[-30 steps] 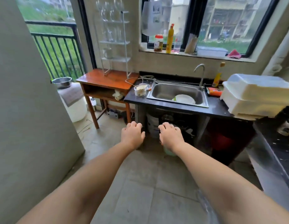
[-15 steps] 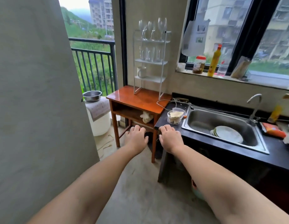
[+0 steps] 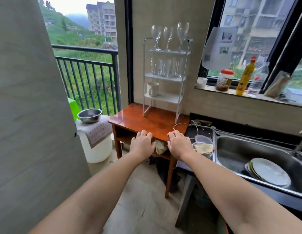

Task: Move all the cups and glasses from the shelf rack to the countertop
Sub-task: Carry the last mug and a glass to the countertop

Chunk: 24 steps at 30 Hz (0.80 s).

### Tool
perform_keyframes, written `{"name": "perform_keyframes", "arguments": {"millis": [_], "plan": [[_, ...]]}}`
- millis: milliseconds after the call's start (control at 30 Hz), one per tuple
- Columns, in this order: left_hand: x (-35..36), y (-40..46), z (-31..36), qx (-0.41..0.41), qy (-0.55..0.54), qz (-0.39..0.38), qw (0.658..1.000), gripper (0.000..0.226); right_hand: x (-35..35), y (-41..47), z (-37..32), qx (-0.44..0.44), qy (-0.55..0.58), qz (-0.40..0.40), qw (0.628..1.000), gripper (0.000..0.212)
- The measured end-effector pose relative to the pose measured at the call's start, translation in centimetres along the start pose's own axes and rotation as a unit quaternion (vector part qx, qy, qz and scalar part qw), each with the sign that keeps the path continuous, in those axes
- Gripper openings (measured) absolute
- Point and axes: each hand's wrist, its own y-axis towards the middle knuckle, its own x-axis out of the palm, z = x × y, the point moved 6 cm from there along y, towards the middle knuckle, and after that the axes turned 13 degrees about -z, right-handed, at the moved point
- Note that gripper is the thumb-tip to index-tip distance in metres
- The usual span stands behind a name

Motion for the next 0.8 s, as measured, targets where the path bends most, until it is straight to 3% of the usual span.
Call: {"name": "perform_keyframes", "arguments": {"millis": [267,600,800], "plan": [[-5.6,14.9,-6.2,0.068,0.012,0.003,0.998,0.04,-4.1,13.6,-0.9,0.094,0.06,0.053,0.992,0.036],[-7.4,28.4,-8.3,0.084,-0.087,-0.028,0.992,0.039,-9.6,25.3,1.2,0.129,0.128,0.109,0.977,0.032],[-8.0,38.1,-7.8,0.068,-0.134,-0.043,0.988,0.035,-14.8,32.8,5.0,0.122,0.267,0.205,0.934,0.033]]}}
